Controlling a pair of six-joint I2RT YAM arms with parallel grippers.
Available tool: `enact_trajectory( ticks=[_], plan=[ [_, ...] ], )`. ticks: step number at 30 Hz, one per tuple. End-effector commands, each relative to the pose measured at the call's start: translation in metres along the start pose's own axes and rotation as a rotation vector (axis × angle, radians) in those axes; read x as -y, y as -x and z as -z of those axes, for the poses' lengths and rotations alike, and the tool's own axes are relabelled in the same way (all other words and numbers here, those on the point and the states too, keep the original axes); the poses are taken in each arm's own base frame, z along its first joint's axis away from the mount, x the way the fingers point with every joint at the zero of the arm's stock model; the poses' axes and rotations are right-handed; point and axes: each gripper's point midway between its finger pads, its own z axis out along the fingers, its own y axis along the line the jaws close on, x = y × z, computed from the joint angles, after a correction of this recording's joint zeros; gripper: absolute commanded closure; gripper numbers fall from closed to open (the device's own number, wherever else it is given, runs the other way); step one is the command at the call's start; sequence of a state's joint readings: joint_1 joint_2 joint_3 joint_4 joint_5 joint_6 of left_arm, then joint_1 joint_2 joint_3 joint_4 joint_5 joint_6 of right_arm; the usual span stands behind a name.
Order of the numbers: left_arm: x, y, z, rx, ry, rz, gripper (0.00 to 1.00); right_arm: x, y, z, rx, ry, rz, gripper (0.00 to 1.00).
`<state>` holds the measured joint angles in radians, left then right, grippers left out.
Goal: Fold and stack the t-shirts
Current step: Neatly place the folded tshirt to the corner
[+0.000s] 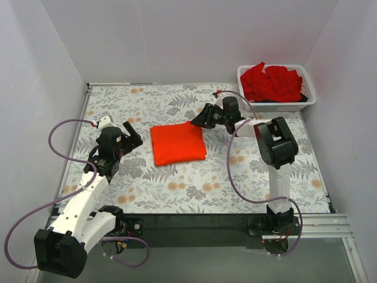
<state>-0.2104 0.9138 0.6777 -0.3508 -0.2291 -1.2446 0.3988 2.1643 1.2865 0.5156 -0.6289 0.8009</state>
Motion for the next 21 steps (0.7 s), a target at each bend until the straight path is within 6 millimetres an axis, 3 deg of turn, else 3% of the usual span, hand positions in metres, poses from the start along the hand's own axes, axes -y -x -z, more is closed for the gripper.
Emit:
enact_trajectory(
  ticks=[1,2,3,4,6,7,11,16,21],
  plan=[
    [0.002,0.006,0.005,0.032,-0.023,-0.002,0.07,-0.031,0.010,0.032,0.027,-0.020,0.125,0.55],
    [0.002,0.007,0.005,0.032,-0.027,-0.001,0.07,-0.033,0.009,0.039,0.024,-0.049,0.177,0.53],
    [0.004,0.008,0.006,0.036,-0.035,0.000,0.07,-0.023,0.012,0.043,0.040,-0.119,0.186,0.51],
    [0.004,0.007,0.007,0.034,-0.036,0.000,0.07,-0.010,-0.001,0.050,-0.005,-0.192,0.156,0.50],
    [0.004,0.007,0.007,0.035,-0.040,0.000,0.07,0.000,0.003,0.060,0.003,-0.296,0.216,0.46],
    [0.005,0.009,0.008,0.040,-0.045,0.002,0.07,0.008,-0.006,0.066,-0.035,-0.350,0.209,0.45],
    [0.006,0.008,0.009,0.039,-0.050,0.001,0.07,0.015,-0.011,0.077,-0.075,-0.463,0.260,0.40],
    [0.006,0.009,0.010,0.042,-0.053,0.000,0.07,0.011,-0.015,0.068,-0.146,-0.505,0.317,0.40],
    [0.007,0.009,0.012,0.044,-0.059,-0.001,0.07,0.020,-0.027,0.055,-0.207,-0.521,0.316,0.41]
  ],
)
